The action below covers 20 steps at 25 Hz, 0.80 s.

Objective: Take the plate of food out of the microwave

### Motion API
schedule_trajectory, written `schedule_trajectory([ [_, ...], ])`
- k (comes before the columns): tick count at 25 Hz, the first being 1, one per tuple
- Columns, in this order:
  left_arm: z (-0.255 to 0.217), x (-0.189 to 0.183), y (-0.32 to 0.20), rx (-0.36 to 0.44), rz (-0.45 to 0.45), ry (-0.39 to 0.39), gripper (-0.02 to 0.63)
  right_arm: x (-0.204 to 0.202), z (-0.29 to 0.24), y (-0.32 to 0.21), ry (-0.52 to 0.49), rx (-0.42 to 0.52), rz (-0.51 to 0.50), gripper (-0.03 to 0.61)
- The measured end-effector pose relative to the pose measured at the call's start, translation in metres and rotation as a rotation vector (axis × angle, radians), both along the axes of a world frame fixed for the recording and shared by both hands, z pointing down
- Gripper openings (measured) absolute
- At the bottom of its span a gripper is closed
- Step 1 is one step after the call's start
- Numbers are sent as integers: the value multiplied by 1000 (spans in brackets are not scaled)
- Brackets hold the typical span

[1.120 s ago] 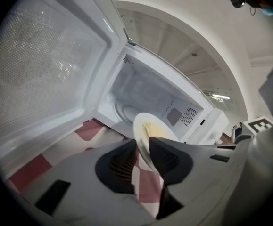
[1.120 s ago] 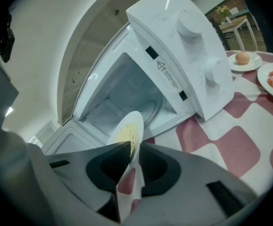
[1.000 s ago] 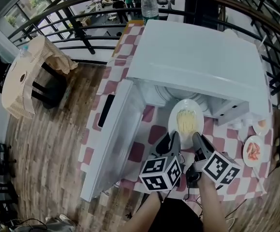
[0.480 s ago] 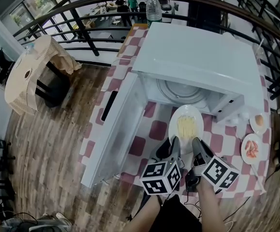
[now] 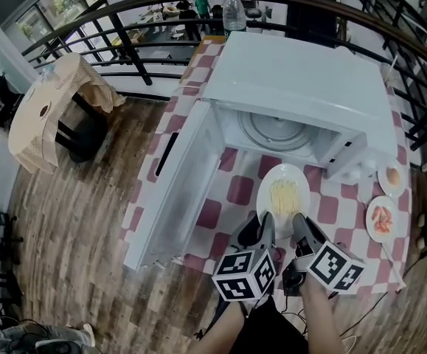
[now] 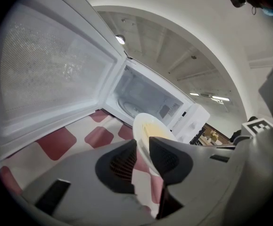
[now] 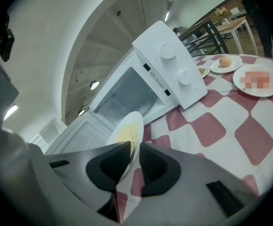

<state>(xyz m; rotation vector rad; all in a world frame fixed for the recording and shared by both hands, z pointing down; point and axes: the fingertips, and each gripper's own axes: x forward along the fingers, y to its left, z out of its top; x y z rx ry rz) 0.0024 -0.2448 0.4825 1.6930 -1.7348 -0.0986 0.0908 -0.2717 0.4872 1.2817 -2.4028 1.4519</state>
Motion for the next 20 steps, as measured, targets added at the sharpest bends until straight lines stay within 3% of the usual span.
schedule_trajectory([
  [20,-1,18,52,0,-10,-1,110,18,-2,52,-12,0,-4,66],
])
